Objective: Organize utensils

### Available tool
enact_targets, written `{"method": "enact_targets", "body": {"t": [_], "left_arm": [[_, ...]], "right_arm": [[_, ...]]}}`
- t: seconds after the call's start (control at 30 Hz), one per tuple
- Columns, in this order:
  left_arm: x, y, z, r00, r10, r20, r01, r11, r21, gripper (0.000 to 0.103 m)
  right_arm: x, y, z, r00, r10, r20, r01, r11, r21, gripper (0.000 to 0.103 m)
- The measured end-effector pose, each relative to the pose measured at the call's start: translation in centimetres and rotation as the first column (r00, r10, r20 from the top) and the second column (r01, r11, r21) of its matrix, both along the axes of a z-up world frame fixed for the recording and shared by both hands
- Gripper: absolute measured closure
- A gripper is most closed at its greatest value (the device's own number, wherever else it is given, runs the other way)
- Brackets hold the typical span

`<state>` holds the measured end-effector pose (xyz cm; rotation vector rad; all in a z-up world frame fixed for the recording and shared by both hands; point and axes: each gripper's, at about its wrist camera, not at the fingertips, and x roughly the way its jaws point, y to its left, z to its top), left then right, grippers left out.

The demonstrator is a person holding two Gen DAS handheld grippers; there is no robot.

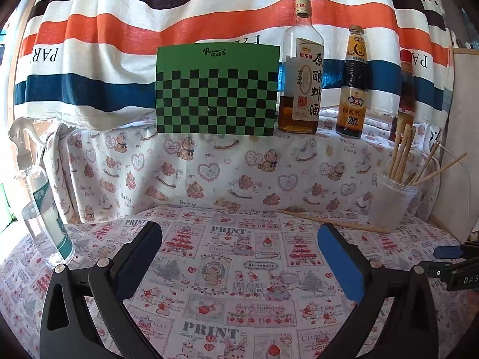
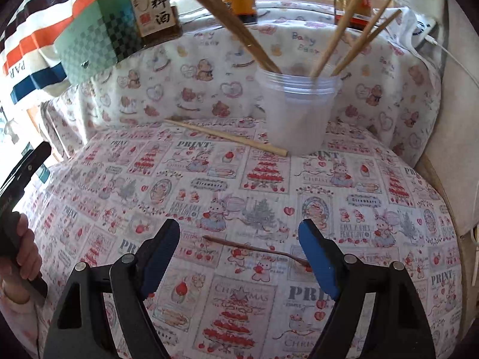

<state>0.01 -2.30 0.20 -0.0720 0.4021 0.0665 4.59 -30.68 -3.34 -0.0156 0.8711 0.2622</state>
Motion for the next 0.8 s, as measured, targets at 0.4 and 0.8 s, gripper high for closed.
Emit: {"method": "enact_targets", "body": {"t": [0.4,0.8], "left_arm": [[0.4,2.4,0.3,0.999,0.045,-0.02,-0.047,0.995,-0.085,0.0],[0.0,3.9,0.8,0.994,0.108,0.001,-0.107,0.986,-0.13,0.0]], "right_arm": [[0.9,0.6,-1.5,0.999,-0.029,-0.043,0.024,0.993,-0.116,0.02],[1.9,-0.2,-2.9,0.99,-0.069,-0.127,0.052,0.99,-0.133,0.04]]}}
